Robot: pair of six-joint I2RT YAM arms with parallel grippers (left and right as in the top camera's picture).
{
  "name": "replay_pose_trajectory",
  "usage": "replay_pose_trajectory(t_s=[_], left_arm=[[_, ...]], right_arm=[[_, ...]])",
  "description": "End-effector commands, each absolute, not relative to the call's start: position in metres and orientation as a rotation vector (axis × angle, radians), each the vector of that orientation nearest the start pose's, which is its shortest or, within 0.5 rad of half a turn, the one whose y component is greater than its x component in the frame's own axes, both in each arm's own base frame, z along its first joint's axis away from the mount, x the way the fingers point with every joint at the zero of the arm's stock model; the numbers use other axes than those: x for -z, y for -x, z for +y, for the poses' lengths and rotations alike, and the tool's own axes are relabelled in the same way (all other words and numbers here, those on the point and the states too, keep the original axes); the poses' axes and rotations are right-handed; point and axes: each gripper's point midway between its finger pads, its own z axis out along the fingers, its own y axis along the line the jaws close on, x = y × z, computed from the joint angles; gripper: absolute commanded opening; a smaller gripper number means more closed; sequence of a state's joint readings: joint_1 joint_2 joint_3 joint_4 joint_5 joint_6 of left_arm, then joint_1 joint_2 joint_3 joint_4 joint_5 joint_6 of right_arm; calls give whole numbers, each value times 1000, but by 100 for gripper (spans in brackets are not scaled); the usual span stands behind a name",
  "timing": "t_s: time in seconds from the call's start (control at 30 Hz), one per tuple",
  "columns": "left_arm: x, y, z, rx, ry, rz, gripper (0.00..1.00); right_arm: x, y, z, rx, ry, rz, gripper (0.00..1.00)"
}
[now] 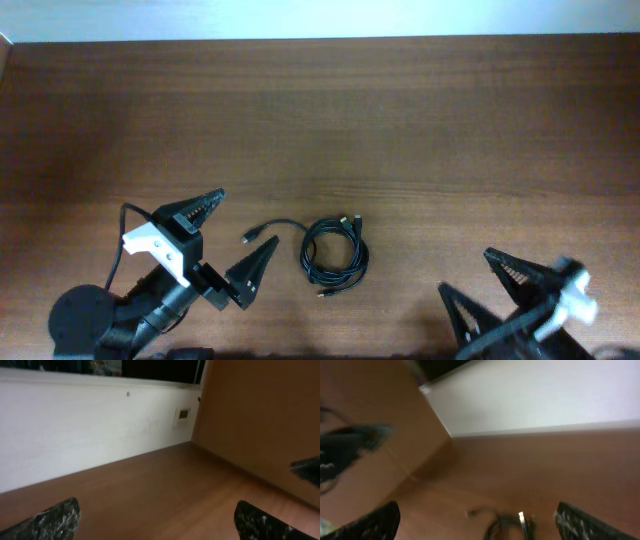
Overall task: Untangle cables
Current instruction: 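Move the left gripper down onto the black cable coil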
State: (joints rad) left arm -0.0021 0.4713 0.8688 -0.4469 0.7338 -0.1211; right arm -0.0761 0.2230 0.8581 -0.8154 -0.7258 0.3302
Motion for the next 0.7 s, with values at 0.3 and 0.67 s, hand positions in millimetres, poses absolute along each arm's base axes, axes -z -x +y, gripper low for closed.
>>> replay_pose_trajectory(t_s=[0.3, 0.67], left_arm=[[-362, -229, -79, 536, -224, 2048, 99], [-289, -199, -75, 413, -523, 2284, 85]], right_arm=[[-175, -197, 122, -631, 351, 2828, 99], [-174, -241, 181, -376, 452, 2556, 99]])
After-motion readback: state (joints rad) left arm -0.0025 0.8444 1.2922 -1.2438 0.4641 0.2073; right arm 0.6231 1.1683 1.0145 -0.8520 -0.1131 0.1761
